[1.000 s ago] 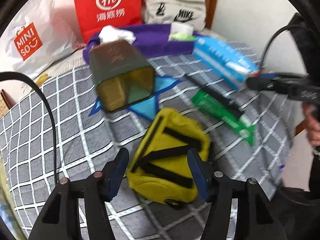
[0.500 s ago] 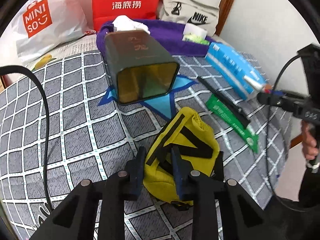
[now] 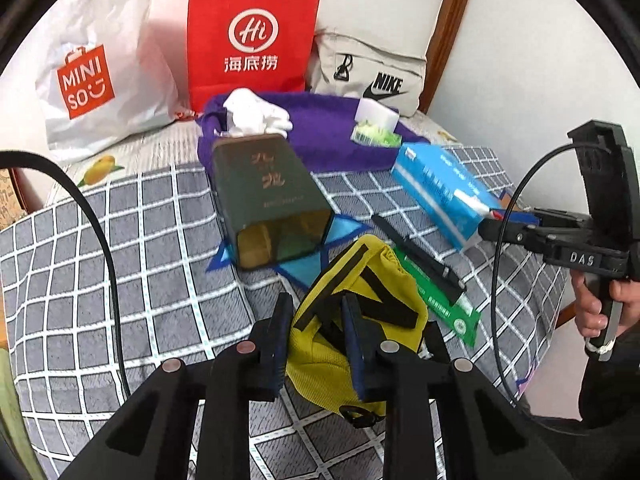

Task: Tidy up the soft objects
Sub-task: 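Lift the yellow pouch with the left tool while the right tool holds the snack packet, then carry the yellow pouch and snack packet with both tools onto the purple towel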

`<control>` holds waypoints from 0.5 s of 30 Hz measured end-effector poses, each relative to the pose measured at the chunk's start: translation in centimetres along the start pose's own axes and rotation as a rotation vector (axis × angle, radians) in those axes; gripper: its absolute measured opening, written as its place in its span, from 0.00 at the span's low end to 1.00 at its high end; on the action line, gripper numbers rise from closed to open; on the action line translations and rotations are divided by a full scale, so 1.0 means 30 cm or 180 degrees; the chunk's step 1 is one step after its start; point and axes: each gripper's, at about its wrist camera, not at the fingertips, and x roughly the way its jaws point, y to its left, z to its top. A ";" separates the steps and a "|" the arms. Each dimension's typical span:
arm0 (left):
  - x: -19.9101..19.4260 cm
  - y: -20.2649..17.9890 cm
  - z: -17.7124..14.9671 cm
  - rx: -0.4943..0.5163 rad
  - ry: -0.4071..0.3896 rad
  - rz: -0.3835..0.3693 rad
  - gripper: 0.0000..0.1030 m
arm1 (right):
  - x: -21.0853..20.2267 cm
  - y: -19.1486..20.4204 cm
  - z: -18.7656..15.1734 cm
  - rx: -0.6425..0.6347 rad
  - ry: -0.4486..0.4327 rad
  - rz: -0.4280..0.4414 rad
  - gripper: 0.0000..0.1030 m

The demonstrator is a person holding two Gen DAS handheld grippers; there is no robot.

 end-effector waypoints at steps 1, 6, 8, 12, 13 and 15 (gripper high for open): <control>-0.004 -0.002 0.011 -0.0001 -0.0012 -0.0014 0.23 | -0.005 0.000 0.007 -0.0012 -0.0010 0.0005 0.40; -0.008 -0.013 0.057 0.0013 -0.0056 -0.0008 0.23 | -0.031 -0.003 0.044 -0.0064 -0.0076 -0.0007 0.40; -0.003 -0.017 0.079 0.0010 -0.0078 -0.0010 0.23 | -0.039 -0.011 0.061 -0.0077 -0.0105 -0.0021 0.40; 0.011 -0.009 0.125 -0.0064 -0.0116 0.0022 0.23 | -0.041 -0.036 0.096 -0.0077 -0.0144 -0.0048 0.40; 0.018 -0.005 0.142 -0.0084 -0.0120 0.0017 0.23 | -0.040 -0.042 0.103 -0.0072 -0.0146 -0.0053 0.40; 0.026 -0.001 0.166 -0.0112 -0.0129 0.0012 0.23 | -0.035 -0.055 0.120 -0.0063 -0.0154 -0.0054 0.40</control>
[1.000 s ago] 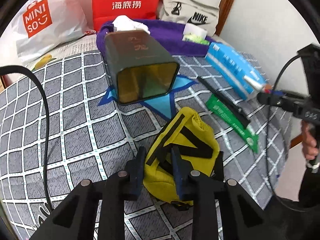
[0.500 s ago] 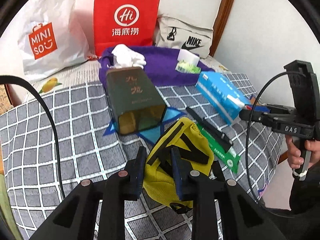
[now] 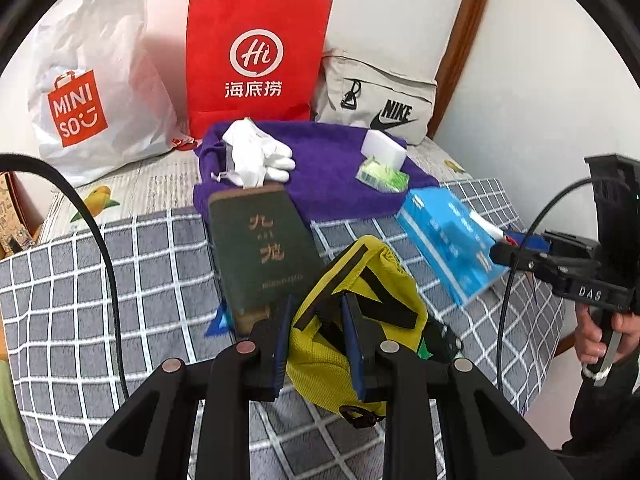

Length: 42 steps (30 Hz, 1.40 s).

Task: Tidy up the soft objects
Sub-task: 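Carry the yellow pouch and snack packet with both tools onto the purple towel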

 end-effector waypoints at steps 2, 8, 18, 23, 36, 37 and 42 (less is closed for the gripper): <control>0.009 -0.001 0.031 -0.0003 -0.0027 0.0005 0.23 | 0.007 -0.007 0.019 -0.0007 -0.0007 -0.0003 0.40; 0.029 0.007 0.124 0.0017 -0.0078 0.0029 0.23 | 0.013 -0.023 0.088 -0.0046 -0.0078 -0.0013 0.40; 0.085 0.033 0.279 0.0018 -0.0135 0.0031 0.23 | 0.052 -0.079 0.230 -0.0054 -0.0157 -0.0045 0.40; 0.141 0.052 0.350 -0.0003 -0.0138 0.0058 0.23 | 0.079 -0.106 0.280 -0.0026 -0.0166 -0.0067 0.40; 0.311 0.112 0.487 -0.0173 -0.0041 0.0015 0.23 | 0.182 -0.175 0.404 0.0034 -0.0119 -0.0196 0.40; 0.327 0.114 0.502 -0.0170 -0.0029 0.0035 0.23 | 0.191 -0.180 0.414 0.0040 -0.0118 -0.0204 0.40; 0.410 0.128 0.558 -0.0157 0.0085 0.0113 0.23 | 0.231 -0.200 0.456 0.0059 -0.0105 -0.0235 0.40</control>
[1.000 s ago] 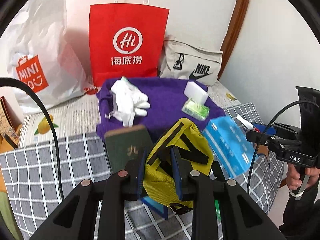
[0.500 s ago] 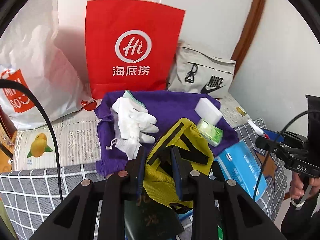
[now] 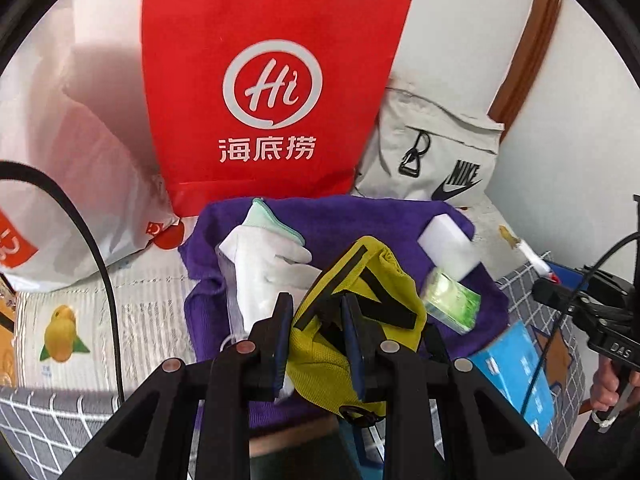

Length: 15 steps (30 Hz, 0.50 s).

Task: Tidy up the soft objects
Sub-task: 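Carry the yellow pouch and snack packet with both tools onto the purple towel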

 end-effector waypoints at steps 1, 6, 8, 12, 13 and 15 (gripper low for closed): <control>0.018 0.000 0.010 0.0005 0.0029 0.0003 0.23 | 0.006 -0.002 0.005 -0.0003 0.0000 -0.0007 0.40; 0.094 -0.018 0.028 0.0113 0.0166 0.0038 0.23 | 0.038 -0.028 0.026 0.0032 0.0023 -0.0024 0.40; 0.128 -0.021 0.028 0.0146 0.0226 0.0047 0.23 | 0.055 -0.040 0.035 0.0054 0.0044 -0.0027 0.40; 0.178 -0.015 0.024 0.0155 0.0326 0.0086 0.23 | 0.089 -0.053 0.056 0.0064 0.0084 -0.0021 0.40; 0.187 -0.012 0.022 0.0153 0.0339 0.0100 0.23 | 0.094 -0.052 0.060 0.0057 0.0083 -0.0020 0.40; 0.206 -0.015 0.017 0.0184 0.0391 0.0098 0.23 | 0.104 -0.051 0.067 0.0045 0.0081 -0.0015 0.40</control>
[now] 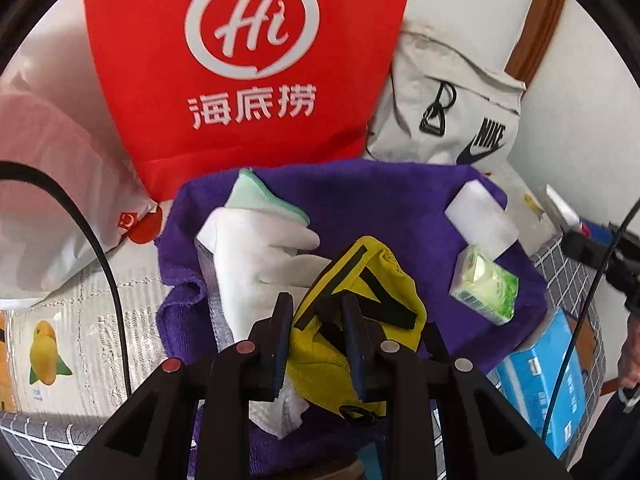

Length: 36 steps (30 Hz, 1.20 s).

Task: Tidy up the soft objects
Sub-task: 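Carry the yellow pouch and snack packet with both tools onto the purple towel, then open both tools to release the pouch and snack packet on the towel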

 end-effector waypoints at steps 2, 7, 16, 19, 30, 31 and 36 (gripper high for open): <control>0.015 0.000 0.000 0.0021 0.0030 0.0016 0.24 | 0.013 0.002 0.008 0.0002 0.0008 0.0012 0.40; 0.031 -0.001 0.000 0.0087 0.0074 0.0047 0.26 | 0.039 0.010 0.028 -0.0030 0.0036 0.0025 0.40; -0.067 0.026 -0.006 0.0006 -0.0096 0.0071 0.46 | 0.102 0.013 0.078 -0.0055 0.0136 0.0013 0.40; -0.102 0.050 -0.004 -0.0042 -0.0164 0.0173 0.47 | 0.150 0.011 0.102 -0.0064 0.0229 0.0000 0.40; -0.122 0.105 0.003 -0.0161 -0.0192 0.0139 0.51 | 0.366 0.011 0.143 -0.0188 0.0663 -0.0243 0.40; -0.122 0.107 0.001 -0.0173 -0.0198 0.0125 0.52 | 0.379 0.012 0.142 -0.0206 0.0693 -0.0242 0.40; -0.112 0.120 -0.001 -0.0182 -0.0176 0.0114 0.53 | 0.430 0.012 0.146 -0.0319 0.0763 -0.0441 0.40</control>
